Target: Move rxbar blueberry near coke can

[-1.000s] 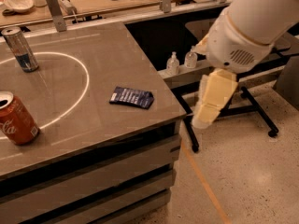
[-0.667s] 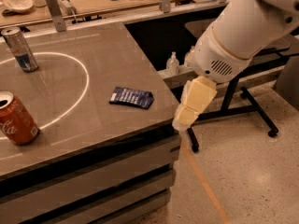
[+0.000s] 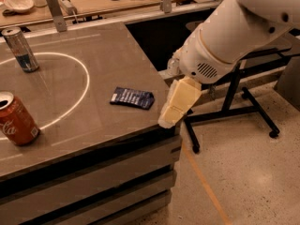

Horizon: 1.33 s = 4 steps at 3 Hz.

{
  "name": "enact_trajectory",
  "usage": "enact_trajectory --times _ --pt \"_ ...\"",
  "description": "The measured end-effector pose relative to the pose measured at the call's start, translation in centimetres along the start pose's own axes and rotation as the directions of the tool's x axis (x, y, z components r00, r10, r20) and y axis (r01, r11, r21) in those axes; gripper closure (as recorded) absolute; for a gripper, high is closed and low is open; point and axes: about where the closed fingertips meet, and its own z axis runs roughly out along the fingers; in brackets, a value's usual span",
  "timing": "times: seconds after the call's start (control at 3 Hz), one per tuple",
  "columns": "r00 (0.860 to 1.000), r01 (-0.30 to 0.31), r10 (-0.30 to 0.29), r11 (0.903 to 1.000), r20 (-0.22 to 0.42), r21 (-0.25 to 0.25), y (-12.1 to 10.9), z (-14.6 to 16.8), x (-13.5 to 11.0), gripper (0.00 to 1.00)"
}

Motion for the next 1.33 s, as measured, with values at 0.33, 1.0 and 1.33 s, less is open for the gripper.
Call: enact_trajectory --times 0.33,1.0,1.33 --pt "1.0 -0.024 0.024 0.9996 0.018 -0.015 -0.1 0.9 -0.9 0.0" --pt "0.977 -0.036 0.055 0.9948 0.206 -0.095 -1.9 5.1 -3.4 0.0" --pt "0.964 0.072 -0.045 0.993 0.26 -0.093 -2.4 10.2 -4.0 0.0"
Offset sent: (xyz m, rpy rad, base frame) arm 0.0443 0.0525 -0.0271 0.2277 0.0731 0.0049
